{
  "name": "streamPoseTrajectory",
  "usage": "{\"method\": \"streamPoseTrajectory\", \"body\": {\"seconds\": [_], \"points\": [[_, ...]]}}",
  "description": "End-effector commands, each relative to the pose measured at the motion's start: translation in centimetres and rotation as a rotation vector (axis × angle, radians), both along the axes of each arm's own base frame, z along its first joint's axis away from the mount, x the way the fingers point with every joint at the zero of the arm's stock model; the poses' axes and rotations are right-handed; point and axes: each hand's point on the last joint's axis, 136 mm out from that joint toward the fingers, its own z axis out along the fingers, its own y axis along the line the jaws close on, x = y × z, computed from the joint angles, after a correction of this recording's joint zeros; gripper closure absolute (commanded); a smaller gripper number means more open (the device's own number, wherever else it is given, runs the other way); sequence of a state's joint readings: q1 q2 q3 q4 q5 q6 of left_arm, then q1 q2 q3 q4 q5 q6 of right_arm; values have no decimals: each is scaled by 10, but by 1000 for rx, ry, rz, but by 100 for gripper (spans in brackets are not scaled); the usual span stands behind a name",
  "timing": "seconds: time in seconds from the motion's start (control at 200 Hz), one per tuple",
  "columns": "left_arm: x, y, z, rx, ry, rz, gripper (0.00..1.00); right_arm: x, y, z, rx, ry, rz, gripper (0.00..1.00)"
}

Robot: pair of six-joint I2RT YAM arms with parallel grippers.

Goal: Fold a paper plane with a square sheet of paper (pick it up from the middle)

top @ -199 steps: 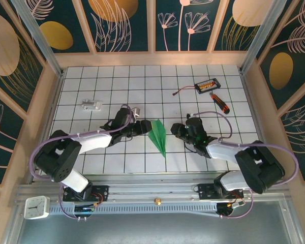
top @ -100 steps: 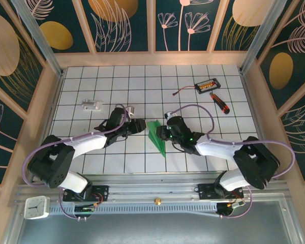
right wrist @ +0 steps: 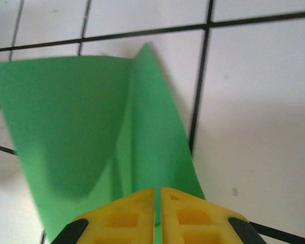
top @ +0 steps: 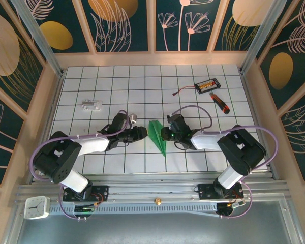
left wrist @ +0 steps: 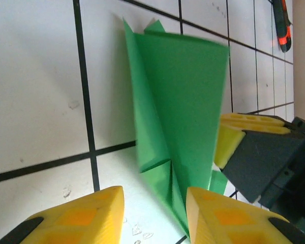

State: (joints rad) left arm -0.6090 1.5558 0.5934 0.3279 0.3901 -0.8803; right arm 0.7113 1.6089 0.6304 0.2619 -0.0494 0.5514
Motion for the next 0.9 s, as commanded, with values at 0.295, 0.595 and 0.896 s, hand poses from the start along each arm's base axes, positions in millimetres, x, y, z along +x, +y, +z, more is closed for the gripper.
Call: {"method": "streamPoseTrajectory", "body": {"seconds": [0.295, 0.595, 0.896], "points": [[-13, -42, 10, -175, 41, -93, 57, -9, -10, -17, 46, 63, -25, 89], [-2, -40, -6, -113, 56, -58, 66, -8, -11, -14, 50, 55, -28, 90], [7, -44, -7, -122, 48, -37, 100, -2, -12, 21, 88, -33, -13, 79]]}}
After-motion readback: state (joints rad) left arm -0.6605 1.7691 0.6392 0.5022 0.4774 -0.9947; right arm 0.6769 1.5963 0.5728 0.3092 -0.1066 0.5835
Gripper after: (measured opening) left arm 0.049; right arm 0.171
